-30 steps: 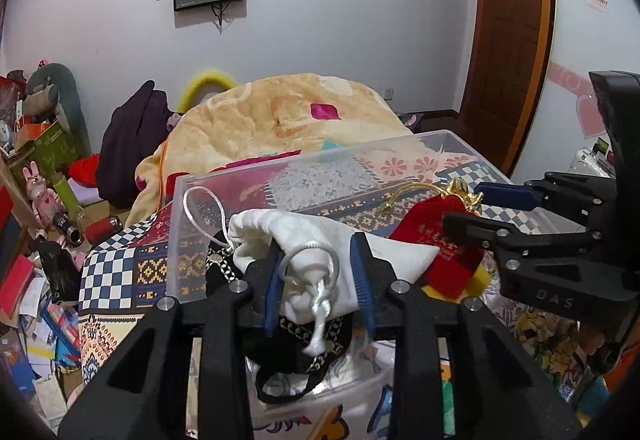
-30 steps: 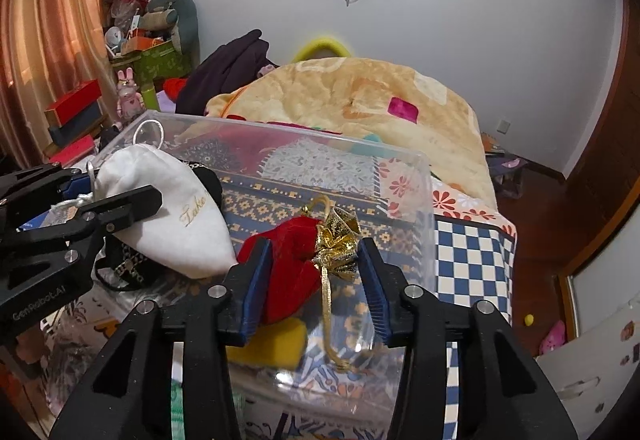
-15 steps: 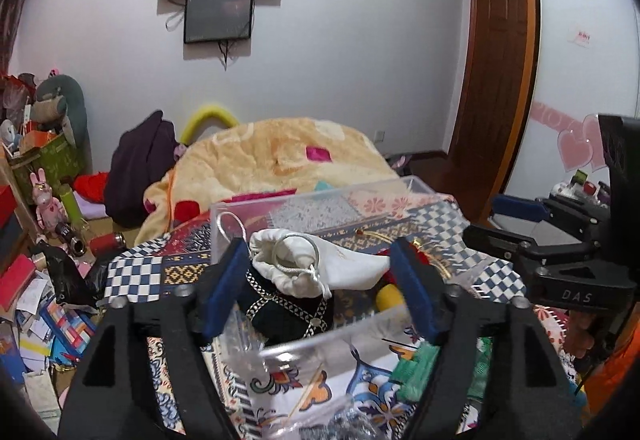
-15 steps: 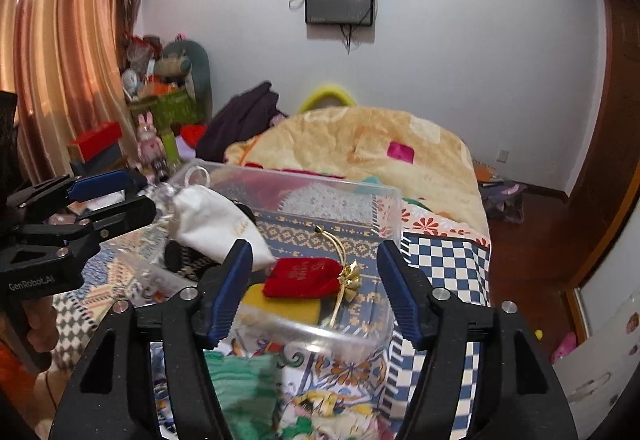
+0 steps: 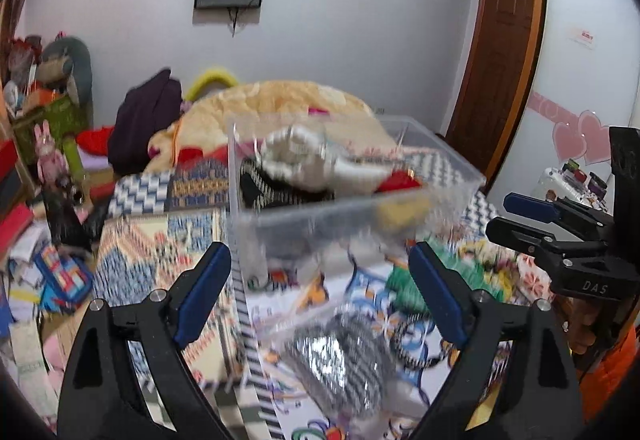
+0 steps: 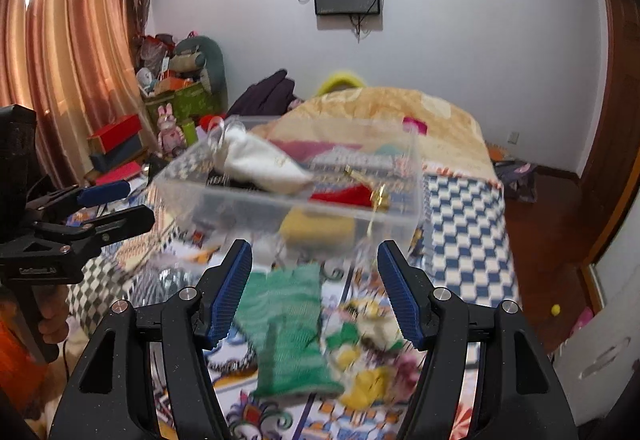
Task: Organize soft objects
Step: 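Grasp the silver scrubber bag with the left tool while the right grasps the green glove, then lower the scrubber bag and green glove into the box and open both tools, then grasp the braided bracelet with the left tool while the right grasps the floral scrunchie, then drop the bracelet and scrunchie into the box and open both tools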
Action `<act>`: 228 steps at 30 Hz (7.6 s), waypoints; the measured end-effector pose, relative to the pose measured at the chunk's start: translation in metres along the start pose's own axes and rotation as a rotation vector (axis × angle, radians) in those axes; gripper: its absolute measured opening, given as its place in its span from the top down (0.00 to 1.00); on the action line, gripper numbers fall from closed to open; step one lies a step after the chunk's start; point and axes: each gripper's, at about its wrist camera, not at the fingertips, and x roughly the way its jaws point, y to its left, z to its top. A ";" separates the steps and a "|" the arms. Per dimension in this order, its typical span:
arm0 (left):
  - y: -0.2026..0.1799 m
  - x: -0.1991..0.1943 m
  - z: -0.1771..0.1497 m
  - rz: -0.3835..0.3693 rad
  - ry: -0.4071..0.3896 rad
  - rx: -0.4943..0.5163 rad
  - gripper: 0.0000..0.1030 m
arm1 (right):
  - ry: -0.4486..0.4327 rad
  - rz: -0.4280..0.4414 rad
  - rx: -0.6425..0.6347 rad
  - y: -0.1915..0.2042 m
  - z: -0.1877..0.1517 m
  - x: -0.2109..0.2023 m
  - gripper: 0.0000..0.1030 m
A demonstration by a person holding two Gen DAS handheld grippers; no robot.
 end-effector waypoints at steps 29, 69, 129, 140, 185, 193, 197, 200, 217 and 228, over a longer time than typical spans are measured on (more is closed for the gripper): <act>-0.006 0.019 -0.066 -0.072 0.109 -0.019 0.48 | 0.166 0.022 -0.015 0.017 -0.040 0.040 0.77; 0.013 -0.001 0.056 0.100 -0.145 0.022 0.71 | -0.121 -0.081 0.048 -0.016 0.046 -0.004 0.83; -0.019 -0.007 0.047 -0.016 -0.119 0.050 0.44 | -0.086 -0.110 -0.034 -0.006 0.049 -0.008 0.30; -0.041 0.010 -0.005 -0.084 0.019 0.045 0.39 | 0.010 -0.145 -0.020 -0.013 0.005 -0.006 0.29; -0.070 0.033 -0.057 -0.141 0.156 0.078 0.78 | 0.119 -0.102 0.056 -0.019 -0.055 -0.001 0.83; -0.064 0.019 -0.046 -0.140 0.111 0.066 0.87 | 0.054 -0.094 0.057 -0.016 -0.042 -0.018 0.83; -0.056 0.012 -0.038 -0.131 0.087 0.050 0.87 | 0.023 -0.085 0.052 -0.014 -0.033 -0.026 0.83; -0.050 0.005 -0.027 -0.123 0.060 0.045 0.87 | -0.001 -0.082 0.041 -0.011 -0.024 -0.029 0.83; -0.028 -0.008 0.059 0.011 -0.146 0.059 0.87 | -0.134 -0.042 0.022 0.004 0.038 -0.015 0.83; -0.016 0.048 0.075 0.046 -0.091 0.046 0.87 | -0.063 -0.016 0.023 0.009 0.057 0.038 0.83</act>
